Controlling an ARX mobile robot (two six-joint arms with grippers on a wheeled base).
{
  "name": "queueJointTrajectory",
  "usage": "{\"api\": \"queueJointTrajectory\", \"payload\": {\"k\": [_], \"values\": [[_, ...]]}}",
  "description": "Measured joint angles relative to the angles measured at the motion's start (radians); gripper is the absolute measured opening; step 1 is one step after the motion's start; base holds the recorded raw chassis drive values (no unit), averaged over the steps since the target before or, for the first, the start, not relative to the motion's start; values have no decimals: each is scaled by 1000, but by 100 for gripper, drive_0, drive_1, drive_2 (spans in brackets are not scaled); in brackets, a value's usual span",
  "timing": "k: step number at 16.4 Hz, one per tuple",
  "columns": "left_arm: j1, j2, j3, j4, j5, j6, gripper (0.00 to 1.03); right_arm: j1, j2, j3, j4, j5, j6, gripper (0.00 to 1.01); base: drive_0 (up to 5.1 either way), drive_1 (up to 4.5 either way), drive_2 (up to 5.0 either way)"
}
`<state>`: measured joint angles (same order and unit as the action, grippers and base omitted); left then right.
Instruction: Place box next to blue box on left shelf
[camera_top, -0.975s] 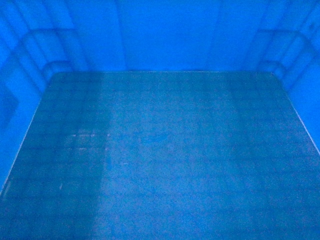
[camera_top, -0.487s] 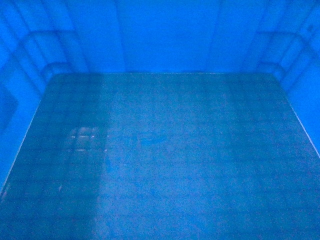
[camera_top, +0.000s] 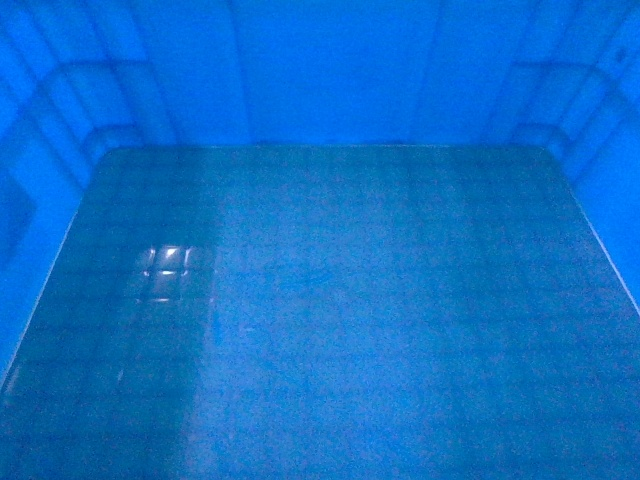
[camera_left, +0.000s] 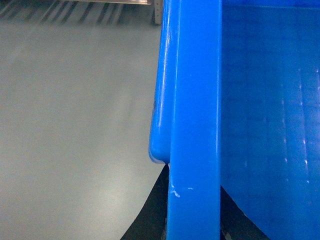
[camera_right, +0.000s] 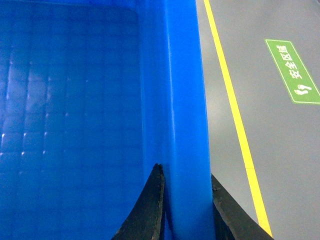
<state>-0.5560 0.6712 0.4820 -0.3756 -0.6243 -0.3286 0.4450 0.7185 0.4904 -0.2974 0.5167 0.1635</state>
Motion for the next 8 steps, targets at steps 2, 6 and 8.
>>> {"api": "queueJointTrajectory", "payload": {"k": [2,6,8], "values": [[0,0,0,2,0,0,8,0,0,0,1,0,0,12,4,413,-405],[0,0,0,2,0,0,8,0,0,0,0,1,0,12,-5,404,-414],[0,-3,0,0,0,0,8,0,0,0,1,0,0,12,-5,404,-414]]}}
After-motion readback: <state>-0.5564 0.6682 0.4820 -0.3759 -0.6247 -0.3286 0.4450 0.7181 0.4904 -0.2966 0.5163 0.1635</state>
